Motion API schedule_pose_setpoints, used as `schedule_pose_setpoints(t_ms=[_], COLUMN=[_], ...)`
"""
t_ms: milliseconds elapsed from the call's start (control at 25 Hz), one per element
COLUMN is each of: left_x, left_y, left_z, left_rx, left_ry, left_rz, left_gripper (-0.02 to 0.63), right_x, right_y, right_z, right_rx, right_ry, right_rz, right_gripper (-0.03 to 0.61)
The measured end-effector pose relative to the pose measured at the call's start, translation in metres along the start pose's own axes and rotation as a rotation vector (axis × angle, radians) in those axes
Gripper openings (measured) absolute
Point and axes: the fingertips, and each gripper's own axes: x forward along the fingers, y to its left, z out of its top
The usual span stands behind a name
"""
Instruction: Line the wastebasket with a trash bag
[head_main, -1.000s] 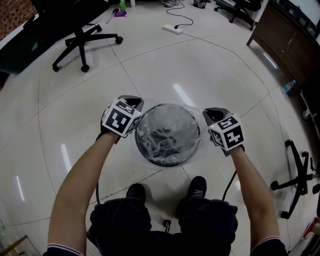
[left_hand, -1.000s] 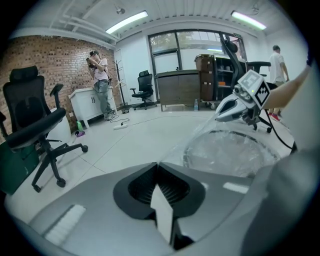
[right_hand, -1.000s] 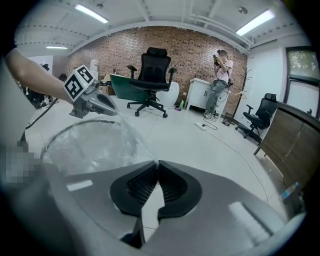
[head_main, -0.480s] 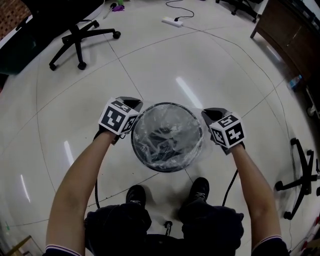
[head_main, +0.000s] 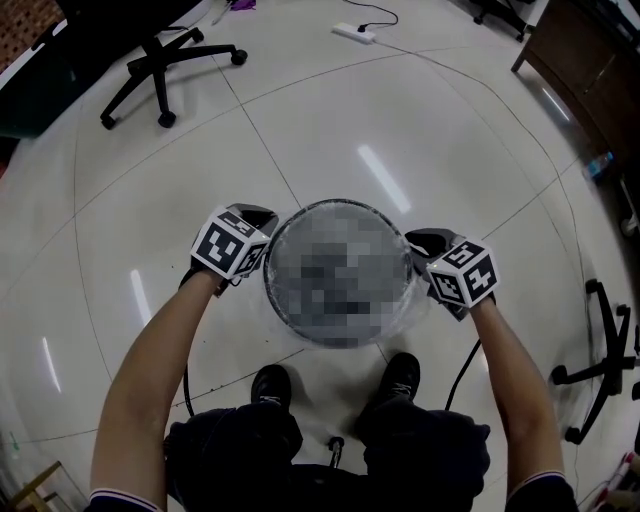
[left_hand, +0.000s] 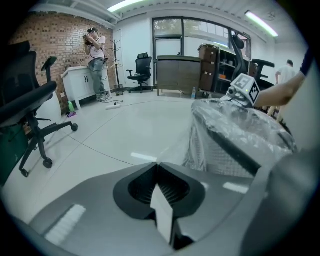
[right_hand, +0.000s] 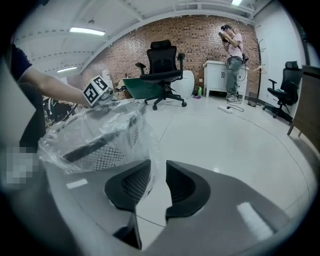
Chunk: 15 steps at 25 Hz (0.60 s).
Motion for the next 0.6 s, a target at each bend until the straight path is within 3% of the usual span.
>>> schedule_pose_setpoints(t_ms=[320,600], left_x=[-0.001,-0.002], left_y=[-0.001,-0.002], left_z=[-0.004,-0.005], left_rx=[-0.023,-0.038], left_ry=[0.000,-0.002], left_rz=[0.000,0.008], left_gripper=[0.012,0.012], right_x=[-0.025,-0.031], right_y=[0.018,0.045], right_z=[-0.025,-0.050], right_rx=[0.036,-0.026], right_ry=[-0.008,0.068], right_rz=[0.061,0.107], right_gripper=[0.156,0.167])
